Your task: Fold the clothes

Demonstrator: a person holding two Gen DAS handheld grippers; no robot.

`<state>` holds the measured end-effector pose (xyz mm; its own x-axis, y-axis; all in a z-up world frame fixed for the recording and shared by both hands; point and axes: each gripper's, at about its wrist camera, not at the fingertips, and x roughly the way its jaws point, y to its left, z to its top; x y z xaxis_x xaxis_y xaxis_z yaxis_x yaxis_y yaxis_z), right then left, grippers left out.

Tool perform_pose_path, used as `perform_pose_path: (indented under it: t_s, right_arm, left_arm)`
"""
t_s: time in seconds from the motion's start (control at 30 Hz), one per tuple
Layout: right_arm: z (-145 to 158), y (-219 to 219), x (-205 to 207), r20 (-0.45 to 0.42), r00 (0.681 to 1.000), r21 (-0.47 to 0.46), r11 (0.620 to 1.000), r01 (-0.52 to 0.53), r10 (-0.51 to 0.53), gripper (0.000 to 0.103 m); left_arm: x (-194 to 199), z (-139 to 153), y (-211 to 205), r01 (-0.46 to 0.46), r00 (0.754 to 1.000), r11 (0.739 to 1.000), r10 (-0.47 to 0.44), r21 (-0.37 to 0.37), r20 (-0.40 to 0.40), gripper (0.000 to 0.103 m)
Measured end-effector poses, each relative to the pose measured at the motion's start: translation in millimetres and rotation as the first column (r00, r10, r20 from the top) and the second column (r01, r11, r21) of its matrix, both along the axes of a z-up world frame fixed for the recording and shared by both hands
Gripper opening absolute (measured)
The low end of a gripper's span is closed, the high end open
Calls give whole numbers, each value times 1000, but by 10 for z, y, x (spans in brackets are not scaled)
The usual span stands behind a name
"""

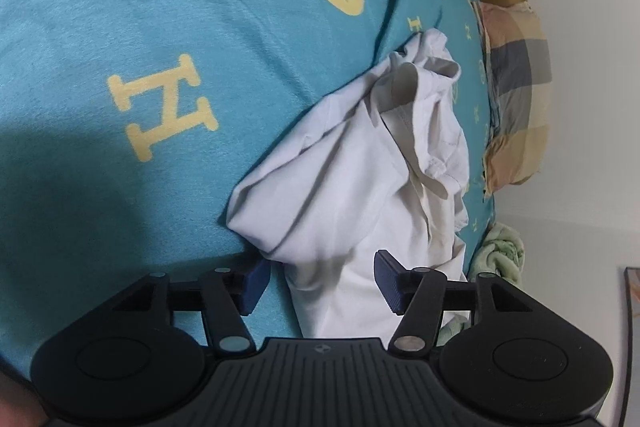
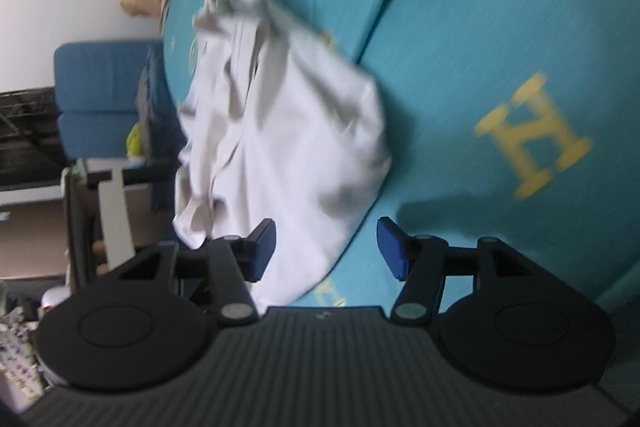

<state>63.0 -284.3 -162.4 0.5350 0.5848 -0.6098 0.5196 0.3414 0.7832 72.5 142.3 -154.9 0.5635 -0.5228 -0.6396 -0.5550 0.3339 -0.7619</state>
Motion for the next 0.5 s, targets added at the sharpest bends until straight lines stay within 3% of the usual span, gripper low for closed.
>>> perform_pose_path:
  t_s: [0.17,0.2,0.23,0.27,0.3,0.4,0.5]
  right_arm:
    - [-112,67,173,26,999,-7,1000,27,-27,57]
    - [-97,61,196,32,999,-16,999,33,-32,55]
    - [-81,59,203,41,999,-32,999,37,-36,48]
    - [-65,60,200,44,998,-60,998,37,-34,32]
    - [-60,57,187,44,999,-79,996,36,-32,26]
    - [-23,36,136,69,997,-111,993,42,-35,16]
    - [103,23,77,130,991,-149,988,47,-28,12]
  left_arm:
    - [71,-85,34,-39,999,999,39,-33,0,57]
    - [81,-85,41,-43,999,999,43,-33,2,52]
    - [90,-86,44,-44,999,999,44,-26,2,46]
    - [101,-89,44,-44,999,999,44,-17,1,35]
    - [119,-96,35,-47,999,999,47,-9,-2,27]
    - [103,-19,46,-47,999,999,47,5,28,17]
    - [101,131,10,-34,996,999,32,23,85,15]
